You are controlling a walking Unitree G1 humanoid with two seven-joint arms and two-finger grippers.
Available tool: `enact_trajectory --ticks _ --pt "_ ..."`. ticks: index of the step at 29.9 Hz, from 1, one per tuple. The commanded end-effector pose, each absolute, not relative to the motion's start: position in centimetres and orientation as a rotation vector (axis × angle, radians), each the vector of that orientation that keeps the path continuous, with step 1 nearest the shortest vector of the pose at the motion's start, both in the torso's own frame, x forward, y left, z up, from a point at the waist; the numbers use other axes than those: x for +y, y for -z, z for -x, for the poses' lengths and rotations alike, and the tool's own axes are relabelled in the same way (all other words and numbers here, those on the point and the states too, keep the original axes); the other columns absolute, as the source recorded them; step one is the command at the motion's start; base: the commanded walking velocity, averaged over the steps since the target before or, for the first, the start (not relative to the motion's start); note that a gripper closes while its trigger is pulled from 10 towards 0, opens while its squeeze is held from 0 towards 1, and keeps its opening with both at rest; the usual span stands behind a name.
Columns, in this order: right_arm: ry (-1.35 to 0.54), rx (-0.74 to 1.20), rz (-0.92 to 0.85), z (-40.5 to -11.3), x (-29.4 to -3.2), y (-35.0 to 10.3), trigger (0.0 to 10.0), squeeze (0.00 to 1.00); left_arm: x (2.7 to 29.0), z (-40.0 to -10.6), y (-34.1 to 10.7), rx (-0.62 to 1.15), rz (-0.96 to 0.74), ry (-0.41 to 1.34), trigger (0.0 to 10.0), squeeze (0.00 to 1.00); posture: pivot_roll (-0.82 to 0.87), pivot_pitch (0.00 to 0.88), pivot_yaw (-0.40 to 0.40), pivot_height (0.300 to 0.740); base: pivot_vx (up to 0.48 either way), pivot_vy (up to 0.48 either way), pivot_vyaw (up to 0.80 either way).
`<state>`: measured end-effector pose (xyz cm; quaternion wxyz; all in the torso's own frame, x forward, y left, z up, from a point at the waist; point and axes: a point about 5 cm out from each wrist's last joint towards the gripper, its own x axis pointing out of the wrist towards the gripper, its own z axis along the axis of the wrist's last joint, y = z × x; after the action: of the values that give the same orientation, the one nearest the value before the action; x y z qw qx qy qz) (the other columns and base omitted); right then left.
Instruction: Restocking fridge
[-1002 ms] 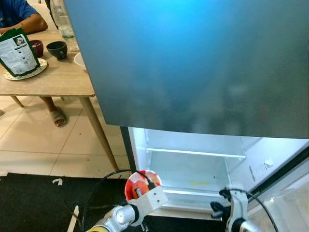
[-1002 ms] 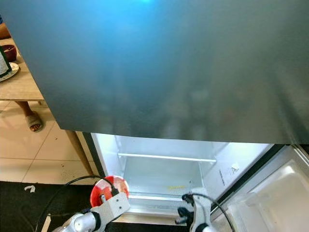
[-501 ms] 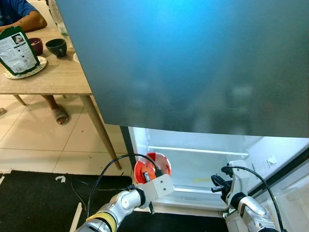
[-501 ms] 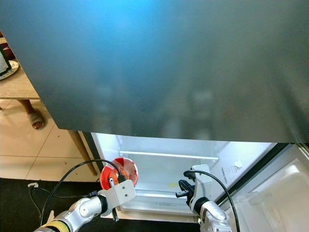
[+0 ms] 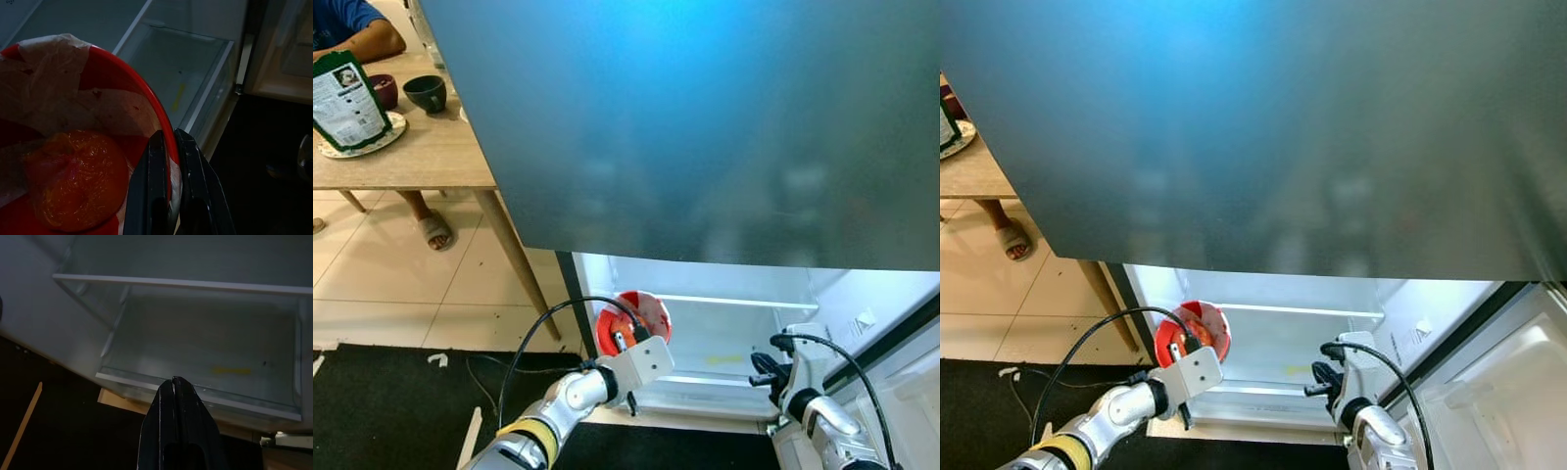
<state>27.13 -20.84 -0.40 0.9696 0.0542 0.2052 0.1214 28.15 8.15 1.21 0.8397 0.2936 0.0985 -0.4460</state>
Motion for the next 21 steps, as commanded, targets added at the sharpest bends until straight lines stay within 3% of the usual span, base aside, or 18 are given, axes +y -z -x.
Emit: enact_trajectory --ticks 1,12,21 --pt "-0.245 0.388 -0.098 -27.5 -20.9 -0.1 10.0 0.0 7.0 -28.4 -2.1 0.142 -0.601 0.969 10.0 0.0 -0.08 0.123 0.038 0.665 0.0 0.0 0.0" --pt "-0.265 0.294 -0.092 -28.7 -20.5 -1.6 10.0 0.0 6.5 -28.5 -2.6 0.107 -0.608 0.996 10.0 0.0 -0.08 0.125 0.039 0.615 0.0 0.0 0.0" --pt "-0.271 0.266 -0.098 -29.3 -20.4 -2.3 10.0 0.0 6.2 -28.5 -2.8 0.091 -0.614 1.014 10.0 0.0 -0.08 0.124 0.039 0.61 0.0 0.0 0.0"
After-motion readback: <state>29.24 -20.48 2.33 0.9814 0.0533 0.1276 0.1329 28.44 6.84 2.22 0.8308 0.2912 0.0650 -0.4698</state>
